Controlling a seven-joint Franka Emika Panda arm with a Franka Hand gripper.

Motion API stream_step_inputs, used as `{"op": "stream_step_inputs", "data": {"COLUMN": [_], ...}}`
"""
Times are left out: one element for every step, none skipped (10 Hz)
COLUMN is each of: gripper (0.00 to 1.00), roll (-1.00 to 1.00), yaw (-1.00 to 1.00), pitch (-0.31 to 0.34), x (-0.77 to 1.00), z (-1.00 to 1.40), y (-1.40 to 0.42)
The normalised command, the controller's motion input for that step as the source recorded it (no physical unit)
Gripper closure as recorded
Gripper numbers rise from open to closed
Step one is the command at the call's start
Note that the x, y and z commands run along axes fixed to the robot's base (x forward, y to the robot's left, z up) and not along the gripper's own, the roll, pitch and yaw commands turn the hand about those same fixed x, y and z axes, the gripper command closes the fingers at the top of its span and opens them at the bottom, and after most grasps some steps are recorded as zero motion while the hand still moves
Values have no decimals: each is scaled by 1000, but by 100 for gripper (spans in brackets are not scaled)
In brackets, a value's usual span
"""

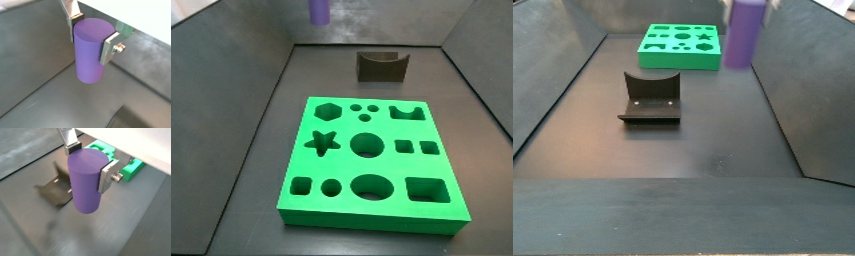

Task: Pick up the round object. Move up. Move to above the board. Insert the round object.
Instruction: Move to above the board.

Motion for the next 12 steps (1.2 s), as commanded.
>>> {"op": "stream_step_inputs", "data": {"gripper": [100,100,100,100,100,100,100,100,100,100,100,100], "roll": [-72,-74,-52,-36,-9,-1,-11,-8,3,1,5,11], "yaw": [28,12,17,19,11,5,8,9,6,7,7,0], "pitch": [374,234,139,104,65,51,49,57,82,103,123,131], "x": [190,191,191,191,191,193,196,203,218,246,277,249], "z": [429,425,423,426,436,439,441,442,443,443,442,362], "y": [-1000,-1000,-1000,-1000,-1000,-1000,-1000,-1000,-1000,-1000,-1000,-820]}}
